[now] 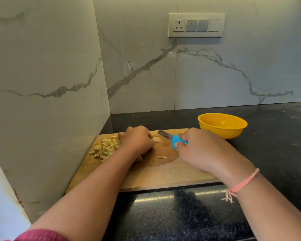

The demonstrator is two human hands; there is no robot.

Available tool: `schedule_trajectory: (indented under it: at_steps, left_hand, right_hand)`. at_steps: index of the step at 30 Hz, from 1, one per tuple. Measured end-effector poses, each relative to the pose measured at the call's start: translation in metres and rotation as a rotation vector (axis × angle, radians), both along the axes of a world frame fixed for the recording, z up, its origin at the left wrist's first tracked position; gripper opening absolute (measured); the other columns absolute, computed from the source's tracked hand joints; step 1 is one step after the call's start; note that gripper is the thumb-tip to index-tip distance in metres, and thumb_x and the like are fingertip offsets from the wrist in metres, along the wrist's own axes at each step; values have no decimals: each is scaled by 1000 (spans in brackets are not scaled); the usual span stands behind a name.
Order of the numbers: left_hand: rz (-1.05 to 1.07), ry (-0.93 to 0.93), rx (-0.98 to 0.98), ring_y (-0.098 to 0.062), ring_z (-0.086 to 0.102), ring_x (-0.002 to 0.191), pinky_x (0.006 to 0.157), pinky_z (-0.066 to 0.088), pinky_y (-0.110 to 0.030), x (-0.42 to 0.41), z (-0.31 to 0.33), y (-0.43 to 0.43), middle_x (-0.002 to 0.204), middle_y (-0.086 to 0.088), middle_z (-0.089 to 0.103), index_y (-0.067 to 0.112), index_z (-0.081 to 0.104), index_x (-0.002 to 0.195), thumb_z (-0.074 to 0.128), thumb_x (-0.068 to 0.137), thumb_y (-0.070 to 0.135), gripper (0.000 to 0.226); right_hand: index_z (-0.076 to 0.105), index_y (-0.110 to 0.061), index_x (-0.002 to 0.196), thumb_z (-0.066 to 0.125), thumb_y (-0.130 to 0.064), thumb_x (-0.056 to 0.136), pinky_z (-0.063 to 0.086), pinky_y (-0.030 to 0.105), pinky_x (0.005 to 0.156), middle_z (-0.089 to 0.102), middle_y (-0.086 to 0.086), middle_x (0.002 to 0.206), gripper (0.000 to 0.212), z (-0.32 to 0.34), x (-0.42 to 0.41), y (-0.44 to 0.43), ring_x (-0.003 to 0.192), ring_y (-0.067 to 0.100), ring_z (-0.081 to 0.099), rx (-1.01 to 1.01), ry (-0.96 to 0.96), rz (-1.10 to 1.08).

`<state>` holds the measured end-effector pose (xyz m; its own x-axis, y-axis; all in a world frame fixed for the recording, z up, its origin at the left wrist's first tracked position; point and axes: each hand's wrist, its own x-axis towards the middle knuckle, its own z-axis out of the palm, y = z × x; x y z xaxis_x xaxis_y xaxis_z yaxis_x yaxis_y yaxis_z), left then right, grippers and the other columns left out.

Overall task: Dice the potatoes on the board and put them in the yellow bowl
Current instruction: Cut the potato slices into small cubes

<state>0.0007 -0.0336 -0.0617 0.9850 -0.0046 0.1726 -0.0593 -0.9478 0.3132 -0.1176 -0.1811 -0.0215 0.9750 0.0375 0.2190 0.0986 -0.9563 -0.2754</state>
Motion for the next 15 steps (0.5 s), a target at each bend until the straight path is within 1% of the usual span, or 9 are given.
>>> schedule_trajectory:
  at_steps: [2,6,8,11,15]
  left_hand:
    - [11,10,-13,-20,48,112,99,36,-45,1,0,0,111,6,64,31,70,106,57,92,34,19]
    - [21,15,-38,-20,49,111,100,35,-46,4,1,0,107,5,65,32,70,106,57,92,35,19]
    - [26,15,-38,-21,49,112,100,34,-45,4,2,0,106,4,65,32,69,106,57,92,35,18]
    - [25,19,-31,-22,47,115,98,33,-45,3,2,-1,108,3,64,31,68,109,57,93,36,20]
    - [32,40,-25,-22,49,112,98,33,-45,3,4,-2,109,3,64,31,68,111,56,93,35,21]
  right_hand:
    - [50,-23,133,42,-34,97,37,22,52,57,-1,93,39,-3,6,5,68,11,51,7,1,1]
    - [50,-20,133,42,-32,96,40,22,54,57,0,92,39,-7,19,13,75,15,55,12,36,-7]
    - [51,-19,132,43,-30,96,40,22,53,58,1,91,38,-8,23,18,72,16,55,12,63,-6]
    - [51,-17,128,44,-26,95,45,25,59,55,2,86,35,-9,27,23,73,17,56,23,97,-1]
    - [50,-16,121,44,-24,96,40,21,53,48,-2,76,27,-7,19,19,61,12,49,6,114,37]
